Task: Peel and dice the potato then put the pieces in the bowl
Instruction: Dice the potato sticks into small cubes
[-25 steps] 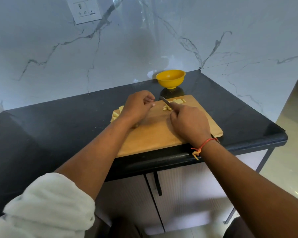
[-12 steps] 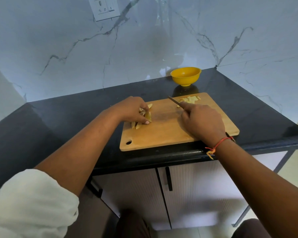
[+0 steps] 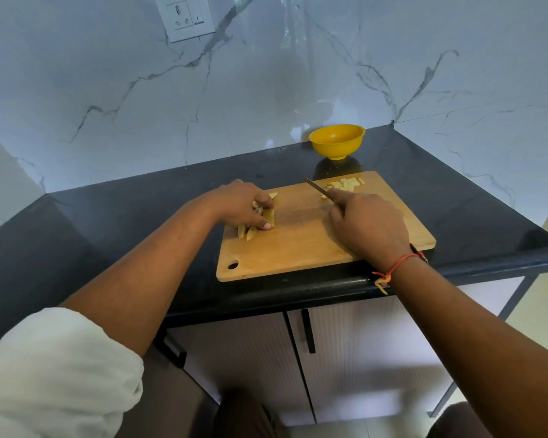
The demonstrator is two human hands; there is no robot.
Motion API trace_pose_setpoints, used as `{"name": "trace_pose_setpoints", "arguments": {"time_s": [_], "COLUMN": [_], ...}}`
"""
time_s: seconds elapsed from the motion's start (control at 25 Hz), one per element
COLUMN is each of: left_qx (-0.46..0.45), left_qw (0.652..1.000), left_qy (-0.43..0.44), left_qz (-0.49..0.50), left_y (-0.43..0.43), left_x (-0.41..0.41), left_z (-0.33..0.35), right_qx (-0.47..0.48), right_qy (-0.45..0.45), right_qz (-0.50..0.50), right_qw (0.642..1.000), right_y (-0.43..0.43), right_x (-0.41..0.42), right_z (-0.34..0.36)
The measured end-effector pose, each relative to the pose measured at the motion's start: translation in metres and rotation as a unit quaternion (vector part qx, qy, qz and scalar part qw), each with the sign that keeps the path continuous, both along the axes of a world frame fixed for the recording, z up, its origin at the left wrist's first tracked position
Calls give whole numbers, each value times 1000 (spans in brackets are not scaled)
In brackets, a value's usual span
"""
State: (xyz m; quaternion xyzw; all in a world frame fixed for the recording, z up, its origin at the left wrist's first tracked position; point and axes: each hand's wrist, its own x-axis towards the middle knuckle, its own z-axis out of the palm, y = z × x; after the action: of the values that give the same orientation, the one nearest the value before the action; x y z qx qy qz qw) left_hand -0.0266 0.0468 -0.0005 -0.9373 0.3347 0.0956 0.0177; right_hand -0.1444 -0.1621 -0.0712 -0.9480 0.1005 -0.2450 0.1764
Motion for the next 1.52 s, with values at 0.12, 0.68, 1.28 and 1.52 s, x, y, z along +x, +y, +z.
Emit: {"name": "trace_pose_setpoints", "arguments": {"time_s": [0.12, 0.68, 1.28, 1.52], "left_qx": [11, -6, -14, -10], "left_qw": [1000, 1000, 1000, 999], "left_qy": [-18, -8, -14, -46], "left_qz": [-5, 16, -7, -1], "left_y": [1, -5, -7, -8], "left_x": [0, -12, -6, -9], "left_z": [-1, 0, -7, -8], "right_qx": [1, 10, 1, 2], "right_qy": [-1, -5, -1, 1], "right_qz": [-1, -2, -12, -13], "right_qw": [1000, 1000, 1000, 1000], "right_y": [0, 1, 2, 3], "right_x": [-1, -1, -2, -3], "right_z": [1, 1, 2, 3]}}
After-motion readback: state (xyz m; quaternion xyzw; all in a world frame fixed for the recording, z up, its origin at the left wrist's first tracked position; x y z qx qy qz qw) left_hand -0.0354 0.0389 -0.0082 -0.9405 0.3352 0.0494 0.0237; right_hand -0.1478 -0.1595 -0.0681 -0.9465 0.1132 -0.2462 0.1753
